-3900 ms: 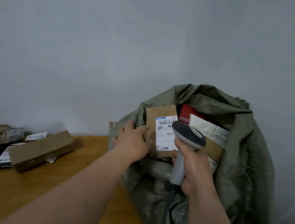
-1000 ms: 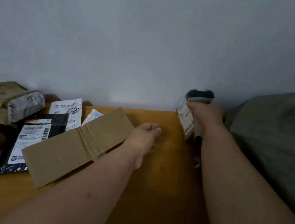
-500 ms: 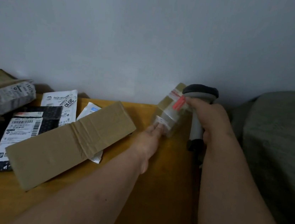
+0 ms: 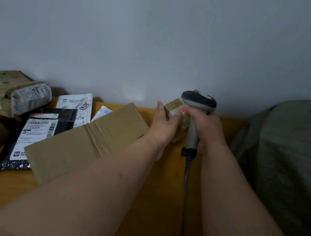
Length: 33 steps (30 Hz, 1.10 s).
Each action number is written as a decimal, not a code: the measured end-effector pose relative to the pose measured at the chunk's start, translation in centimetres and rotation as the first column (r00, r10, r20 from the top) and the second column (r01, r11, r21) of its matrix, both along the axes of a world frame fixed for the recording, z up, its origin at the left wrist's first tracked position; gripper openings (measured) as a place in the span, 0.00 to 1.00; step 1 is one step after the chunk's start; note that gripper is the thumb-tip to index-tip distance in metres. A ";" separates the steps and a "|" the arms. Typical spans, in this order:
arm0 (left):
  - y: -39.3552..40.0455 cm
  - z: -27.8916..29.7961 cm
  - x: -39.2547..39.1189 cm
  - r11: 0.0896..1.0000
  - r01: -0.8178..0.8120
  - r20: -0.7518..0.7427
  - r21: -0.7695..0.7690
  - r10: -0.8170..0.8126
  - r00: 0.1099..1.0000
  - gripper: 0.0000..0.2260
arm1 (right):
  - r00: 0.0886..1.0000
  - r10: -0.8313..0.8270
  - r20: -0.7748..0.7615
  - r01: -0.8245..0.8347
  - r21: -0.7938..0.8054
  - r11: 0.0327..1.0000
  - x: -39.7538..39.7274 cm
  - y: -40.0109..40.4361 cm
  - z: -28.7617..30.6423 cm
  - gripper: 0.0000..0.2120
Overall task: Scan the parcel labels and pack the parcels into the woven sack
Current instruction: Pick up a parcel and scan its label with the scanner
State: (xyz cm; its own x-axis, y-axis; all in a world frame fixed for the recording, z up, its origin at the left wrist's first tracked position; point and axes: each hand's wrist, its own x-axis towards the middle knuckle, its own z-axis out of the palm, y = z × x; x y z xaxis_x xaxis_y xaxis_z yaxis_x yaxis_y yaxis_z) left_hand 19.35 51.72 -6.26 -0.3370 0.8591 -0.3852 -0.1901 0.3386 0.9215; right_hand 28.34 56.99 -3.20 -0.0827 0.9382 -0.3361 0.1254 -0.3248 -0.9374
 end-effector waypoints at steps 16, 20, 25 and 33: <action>-11.2 2.3 4.3 0.994 -0.078 -0.067 0.081 0.083 0.994 0.05 | 0.960 -0.084 -0.266 0.073 -0.054 0.996 5.1 -11.1 0.6 0.26; -16.2 2.8 4.0 0.975 -0.221 -0.092 0.019 0.222 0.971 0.29 | 0.924 -0.050 -0.378 0.030 -0.060 0.998 7.1 -15.2 1.2 0.29; -22.5 4.0 3.3 0.965 -0.252 0.138 0.067 0.241 0.961 0.38 | 0.894 0.032 -0.448 -0.071 -0.070 0.995 7.5 -19.4 2.7 0.29; -31.6 6.6 1.5 0.958 -0.254 0.366 0.137 0.189 0.911 0.31 | 0.896 0.156 -0.415 -0.162 0.021 0.987 7.1 -28.4 6.5 0.23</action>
